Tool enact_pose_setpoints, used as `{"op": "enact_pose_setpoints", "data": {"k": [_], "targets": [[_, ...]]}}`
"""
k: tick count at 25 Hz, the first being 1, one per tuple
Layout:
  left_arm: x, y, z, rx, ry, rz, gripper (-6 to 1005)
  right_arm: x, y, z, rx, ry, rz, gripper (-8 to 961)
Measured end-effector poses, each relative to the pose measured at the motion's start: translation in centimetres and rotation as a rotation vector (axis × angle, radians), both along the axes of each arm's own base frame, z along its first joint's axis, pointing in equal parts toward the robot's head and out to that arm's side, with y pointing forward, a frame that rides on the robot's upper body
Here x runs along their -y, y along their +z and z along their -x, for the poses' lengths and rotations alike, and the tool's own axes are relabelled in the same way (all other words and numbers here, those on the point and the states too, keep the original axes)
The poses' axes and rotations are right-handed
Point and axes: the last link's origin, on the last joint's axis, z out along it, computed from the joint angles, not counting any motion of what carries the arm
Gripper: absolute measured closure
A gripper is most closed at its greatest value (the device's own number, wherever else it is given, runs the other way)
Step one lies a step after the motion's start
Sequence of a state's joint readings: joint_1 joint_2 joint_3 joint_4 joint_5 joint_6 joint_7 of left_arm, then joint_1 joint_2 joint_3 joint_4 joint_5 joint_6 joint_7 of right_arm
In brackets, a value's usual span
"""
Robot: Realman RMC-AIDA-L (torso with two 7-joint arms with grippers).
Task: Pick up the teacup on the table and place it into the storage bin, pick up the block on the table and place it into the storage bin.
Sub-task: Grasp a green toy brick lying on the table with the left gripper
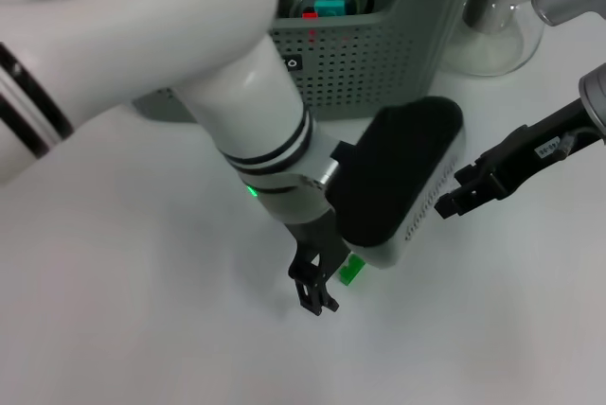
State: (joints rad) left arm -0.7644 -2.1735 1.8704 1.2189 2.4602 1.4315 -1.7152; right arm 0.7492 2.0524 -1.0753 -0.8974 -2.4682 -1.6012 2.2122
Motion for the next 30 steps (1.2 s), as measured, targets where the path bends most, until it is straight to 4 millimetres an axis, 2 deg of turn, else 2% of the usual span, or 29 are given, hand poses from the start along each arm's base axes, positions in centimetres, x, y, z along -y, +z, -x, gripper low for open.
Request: {"op": "enact_pose_setpoints", "data": {"k": [10, 21, 30], "targets": [[-0.3, -1.2, 0.5, -0.047, -0.039, 0.014, 37, 0.3, -0.3, -0.4, -0.006, -0.018, -0.007, 269], [-0.8, -2.1, 0.5, -0.072, -0.062, 0.006, 328, 0.2, -0.4, -0.3, -0.004, -0.011, -0.009, 269], [-0.6, -2.4, 0.4, -0.075, -0.062, 0.009, 357, 0.3, -0.3, -0.6, -0.005, -0.013, -0.012, 267]]}}
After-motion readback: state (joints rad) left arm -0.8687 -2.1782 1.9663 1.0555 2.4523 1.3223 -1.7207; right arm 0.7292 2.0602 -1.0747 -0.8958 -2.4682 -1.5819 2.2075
